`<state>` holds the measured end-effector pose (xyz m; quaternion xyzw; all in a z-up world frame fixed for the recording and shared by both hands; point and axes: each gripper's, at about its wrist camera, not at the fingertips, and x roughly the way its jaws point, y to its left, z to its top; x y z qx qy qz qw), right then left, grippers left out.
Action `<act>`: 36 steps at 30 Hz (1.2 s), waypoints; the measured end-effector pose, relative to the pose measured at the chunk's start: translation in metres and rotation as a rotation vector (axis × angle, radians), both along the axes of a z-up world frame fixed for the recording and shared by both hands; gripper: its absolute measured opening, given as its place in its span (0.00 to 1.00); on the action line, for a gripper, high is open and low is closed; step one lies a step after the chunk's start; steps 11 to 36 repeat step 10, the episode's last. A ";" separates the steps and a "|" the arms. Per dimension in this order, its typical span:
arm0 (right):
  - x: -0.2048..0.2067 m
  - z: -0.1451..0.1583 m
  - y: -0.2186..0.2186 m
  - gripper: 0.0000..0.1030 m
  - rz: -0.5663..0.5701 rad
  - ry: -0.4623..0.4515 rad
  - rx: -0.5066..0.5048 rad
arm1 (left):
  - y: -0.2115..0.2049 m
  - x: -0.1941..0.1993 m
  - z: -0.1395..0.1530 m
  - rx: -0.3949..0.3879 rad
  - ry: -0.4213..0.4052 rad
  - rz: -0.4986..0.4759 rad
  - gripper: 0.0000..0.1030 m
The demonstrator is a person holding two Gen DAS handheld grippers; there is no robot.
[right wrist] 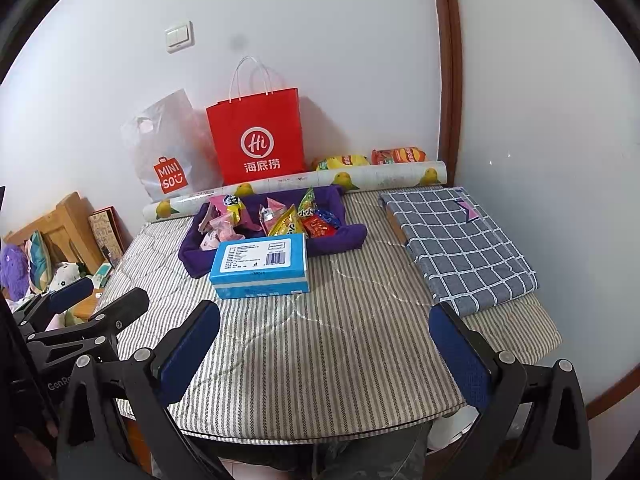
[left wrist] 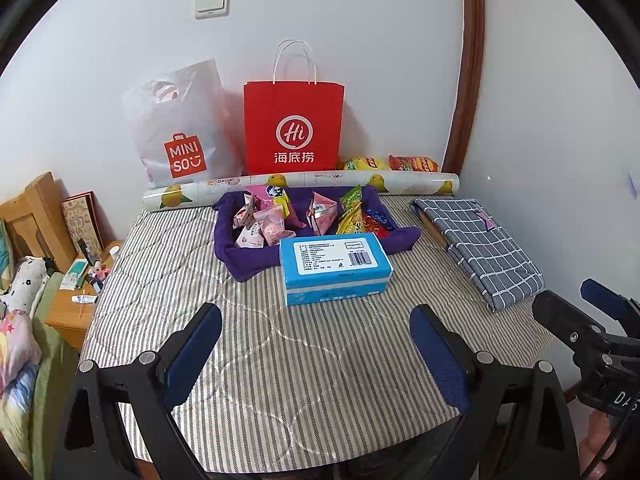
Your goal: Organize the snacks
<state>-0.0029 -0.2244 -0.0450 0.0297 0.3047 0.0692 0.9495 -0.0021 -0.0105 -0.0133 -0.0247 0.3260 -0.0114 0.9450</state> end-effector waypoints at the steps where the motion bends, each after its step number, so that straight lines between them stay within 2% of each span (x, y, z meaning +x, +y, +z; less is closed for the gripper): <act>1: 0.000 0.001 0.000 1.00 0.000 0.000 0.000 | 0.000 0.000 0.000 0.000 0.000 0.000 0.92; 36: -0.002 0.003 0.001 1.00 0.003 -0.002 0.003 | 0.000 0.000 0.001 0.001 -0.001 0.000 0.92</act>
